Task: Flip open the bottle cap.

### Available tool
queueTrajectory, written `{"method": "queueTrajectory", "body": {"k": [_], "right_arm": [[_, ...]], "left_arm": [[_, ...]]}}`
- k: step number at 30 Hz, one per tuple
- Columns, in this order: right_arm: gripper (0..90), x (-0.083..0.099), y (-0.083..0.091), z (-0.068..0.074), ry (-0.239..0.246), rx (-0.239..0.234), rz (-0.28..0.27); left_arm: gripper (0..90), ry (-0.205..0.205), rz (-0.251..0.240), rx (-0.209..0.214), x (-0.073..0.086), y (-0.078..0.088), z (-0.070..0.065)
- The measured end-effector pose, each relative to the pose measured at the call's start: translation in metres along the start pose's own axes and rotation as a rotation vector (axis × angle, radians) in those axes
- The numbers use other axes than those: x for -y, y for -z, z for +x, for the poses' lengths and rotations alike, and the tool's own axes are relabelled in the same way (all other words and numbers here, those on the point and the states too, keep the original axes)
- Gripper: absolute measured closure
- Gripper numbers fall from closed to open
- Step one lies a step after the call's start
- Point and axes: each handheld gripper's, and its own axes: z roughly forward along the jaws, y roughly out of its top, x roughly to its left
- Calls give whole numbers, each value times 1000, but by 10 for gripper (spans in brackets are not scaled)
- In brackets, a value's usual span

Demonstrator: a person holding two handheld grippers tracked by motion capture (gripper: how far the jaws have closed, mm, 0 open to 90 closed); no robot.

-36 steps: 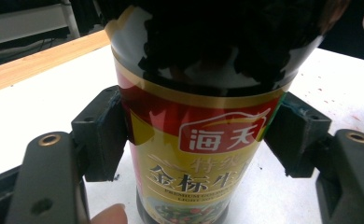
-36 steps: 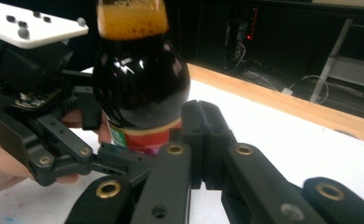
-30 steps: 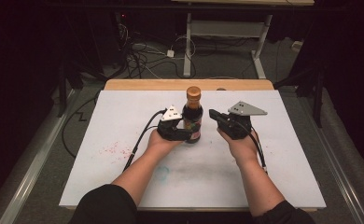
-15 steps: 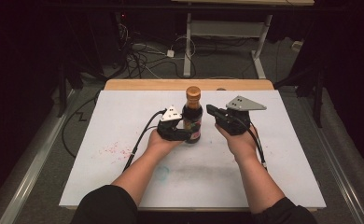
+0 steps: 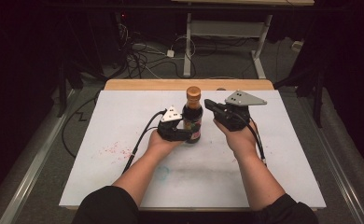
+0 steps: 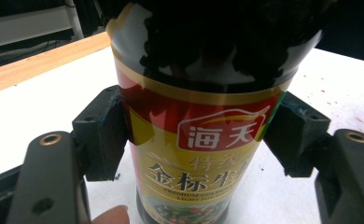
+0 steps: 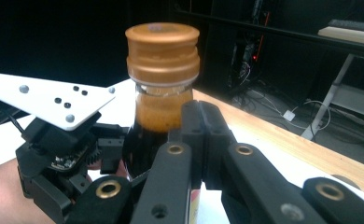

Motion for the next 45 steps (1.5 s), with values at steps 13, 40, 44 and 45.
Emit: {"method": "queueTrajectory", "body": {"k": [13, 40, 44, 45], "right_arm": [[900, -15, 1, 3, 19, -2, -8], [900, -31, -4, 5, 87, -11, 50], [900, -32, -5, 5, 89, -5, 52], [900, -32, -5, 5, 90, -6, 53]], "left_arm": [[278, 3, -2, -5, 0, 0, -1], [278, -1, 3, -8, 1, 0, -1], [281, -6, 7, -14, 1, 0, -1], [281, -8, 5, -15, 1, 0, -1]]}}
